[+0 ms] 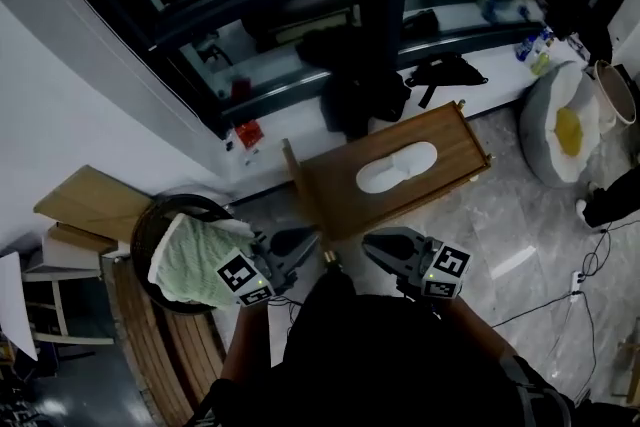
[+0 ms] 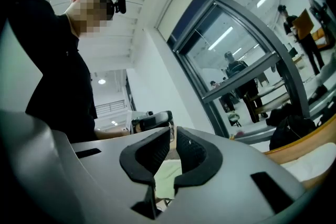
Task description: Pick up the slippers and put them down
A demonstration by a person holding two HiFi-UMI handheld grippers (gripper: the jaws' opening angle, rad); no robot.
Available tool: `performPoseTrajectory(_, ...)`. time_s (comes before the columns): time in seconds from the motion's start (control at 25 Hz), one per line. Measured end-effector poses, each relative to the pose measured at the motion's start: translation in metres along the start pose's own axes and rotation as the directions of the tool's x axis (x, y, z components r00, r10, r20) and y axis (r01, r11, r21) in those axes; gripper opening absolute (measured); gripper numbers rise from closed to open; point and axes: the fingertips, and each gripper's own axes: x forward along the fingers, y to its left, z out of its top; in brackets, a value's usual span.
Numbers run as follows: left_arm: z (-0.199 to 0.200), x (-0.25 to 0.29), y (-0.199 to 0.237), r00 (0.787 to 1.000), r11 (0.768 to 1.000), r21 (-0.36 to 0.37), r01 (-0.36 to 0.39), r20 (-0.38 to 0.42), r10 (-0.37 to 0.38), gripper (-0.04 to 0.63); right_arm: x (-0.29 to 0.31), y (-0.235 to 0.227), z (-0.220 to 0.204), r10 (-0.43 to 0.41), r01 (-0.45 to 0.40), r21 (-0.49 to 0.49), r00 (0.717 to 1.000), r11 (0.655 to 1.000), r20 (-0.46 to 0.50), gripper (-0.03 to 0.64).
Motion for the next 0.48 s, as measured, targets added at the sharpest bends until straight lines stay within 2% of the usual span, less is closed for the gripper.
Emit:
performPoseTrajectory(0.08, 0.008, -0.001, 0.024, 0.999, 0.999, -0.011, 0.032, 0.02, -0.032, 0.011, 0.016, -0.017, 0.006, -0.027, 0.025, 0.072, 0.999, 0.997, 0.026, 0.026)
performPoseTrajectory(0.24, 0.013, -0.009, 0.061, 0.991, 0.989, -0.078, 0.126, 0.044, -0.123, 0.011, 0.04, -0.046, 0.025, -0.113, 0.081, 0.22, 0.985, 0.972, 0.133, 0.026)
performPoseTrajectory(0.36, 0.002, -0.008, 0.09, 0.984, 0.978, -0.11, 0.176, 0.02, -0.175, 0.011, 0.046, -0.074, 0.039, -0.204, 0.141, 0.285, 0.958, 0.948, 0.204, 0.026)
performPoseTrajectory(0.48, -0.014, 0.002, 0.113, 0.98, 0.974, -0.121, 0.191, -0.027, -0.196, 0.011, 0.041, -0.099, 0.036, -0.303, 0.215, 0.342, 0.925, 0.915, 0.228, 0.026)
